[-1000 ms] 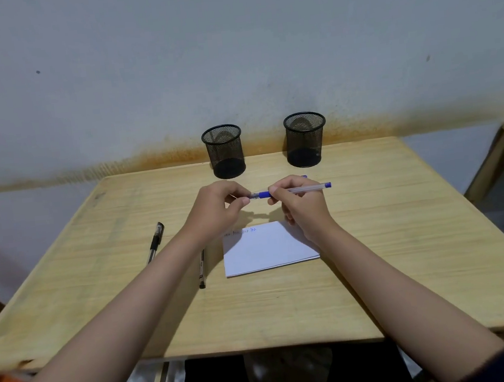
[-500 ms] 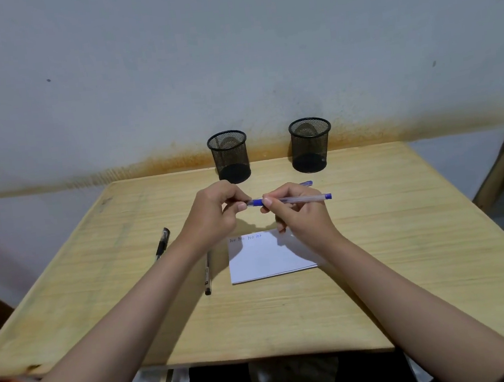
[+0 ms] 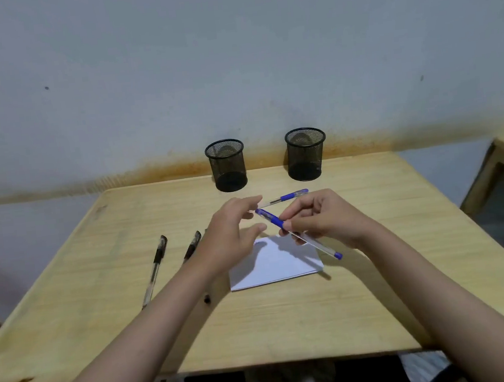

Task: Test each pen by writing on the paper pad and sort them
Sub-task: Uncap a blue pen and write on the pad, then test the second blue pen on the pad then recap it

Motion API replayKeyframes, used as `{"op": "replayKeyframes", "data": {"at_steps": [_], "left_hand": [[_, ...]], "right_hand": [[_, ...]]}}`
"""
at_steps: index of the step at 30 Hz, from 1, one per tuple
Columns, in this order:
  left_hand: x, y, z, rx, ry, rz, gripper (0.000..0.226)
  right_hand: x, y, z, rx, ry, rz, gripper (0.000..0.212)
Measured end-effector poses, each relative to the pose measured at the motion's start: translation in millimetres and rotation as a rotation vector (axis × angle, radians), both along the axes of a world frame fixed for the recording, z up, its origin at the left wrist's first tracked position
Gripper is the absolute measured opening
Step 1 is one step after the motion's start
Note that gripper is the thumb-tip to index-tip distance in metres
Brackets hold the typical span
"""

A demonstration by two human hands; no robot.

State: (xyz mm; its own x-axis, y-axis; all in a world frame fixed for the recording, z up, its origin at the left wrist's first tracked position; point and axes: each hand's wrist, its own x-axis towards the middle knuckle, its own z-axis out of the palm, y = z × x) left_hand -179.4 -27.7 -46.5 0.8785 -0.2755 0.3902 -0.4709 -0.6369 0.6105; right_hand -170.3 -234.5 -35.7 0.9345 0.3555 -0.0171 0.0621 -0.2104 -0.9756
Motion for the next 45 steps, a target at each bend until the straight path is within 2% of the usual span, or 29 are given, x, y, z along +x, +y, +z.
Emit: {"op": "replayKeyframes", "data": {"at_steps": [3, 5, 8, 11, 14, 18, 24, 28, 31, 35, 41, 43, 45], "left_hand": [[-17.0, -9.1, -24.2, 0.126, 0.074, -0.011, 0.047], [-29.6, -11.8, -39.6, 0.173, 0.063, -0.078, 0.046], [-36.8, -12.4, -56.4, 0.220, 0.074, -0.136, 0.043], [-36.3, -11.9, -62.0, 0.194, 0.075, -0.130, 0.041], [-34.9, -11.4, -64.0, 0.182, 0.072, -0.133, 0.038], [-33.4, -12.0, -65.1, 0.173, 0.060, -0.129, 0.034], [-34.1, -12.0, -65.8, 0.177, 0.060, -0.127, 0.034], [-35.1, -12.2, -64.7, 0.169, 0.065, -0.124, 0.033], [-35.6, -11.7, -63.2, 0.161, 0.064, -0.125, 0.033], [-35.6, -11.8, -62.1, 0.150, 0.066, -0.126, 0.032], [-35.3, -11.6, -61.5, 0.164, 0.060, -0.128, 0.033], [-35.3, -11.5, -61.7, 0.161, 0.061, -0.129, 0.033], [-35.3, -11.1, -61.6, 0.157, 0.063, -0.131, 0.034]], "right_hand": [[1.0, -13.2, -2.0, -0.132, -0.026, -0.195, 0.007], [3.0, -23.6, -5.9, -0.320, -0.116, -0.311, 0.002], [2.5, -31.4, -12.6, -0.573, -0.222, -0.390, 0.007], [-0.4, -30.2, -20.3, -0.696, -0.268, -0.371, 0.008], [0.3, -28.8, -27.7, -0.840, -0.211, -0.314, 0.005], [10.8, -25.6, -23.5, -0.866, -0.224, -0.325, 0.007], [61.5, -7.2, -23.8, -0.863, -0.463, -0.366, 0.034], [96.6, 4.8, -31.0, -1.095, -0.530, -0.213, 0.054], [108.7, 10.7, -35.7, -1.240, -0.554, -0.099, 0.036], [109.9, 12.7, -41.4, -1.236, -0.640, -0.093, 0.022], [101.0, 12.4, -39.5, -1.242, -0.737, -0.097, 0.025], [93.0, 13.2, -35.4, -1.063, -0.723, -0.142, 0.032], [81.5, 15.4, -29.1, -0.751, -0.671, -0.224, 0.032]]}}
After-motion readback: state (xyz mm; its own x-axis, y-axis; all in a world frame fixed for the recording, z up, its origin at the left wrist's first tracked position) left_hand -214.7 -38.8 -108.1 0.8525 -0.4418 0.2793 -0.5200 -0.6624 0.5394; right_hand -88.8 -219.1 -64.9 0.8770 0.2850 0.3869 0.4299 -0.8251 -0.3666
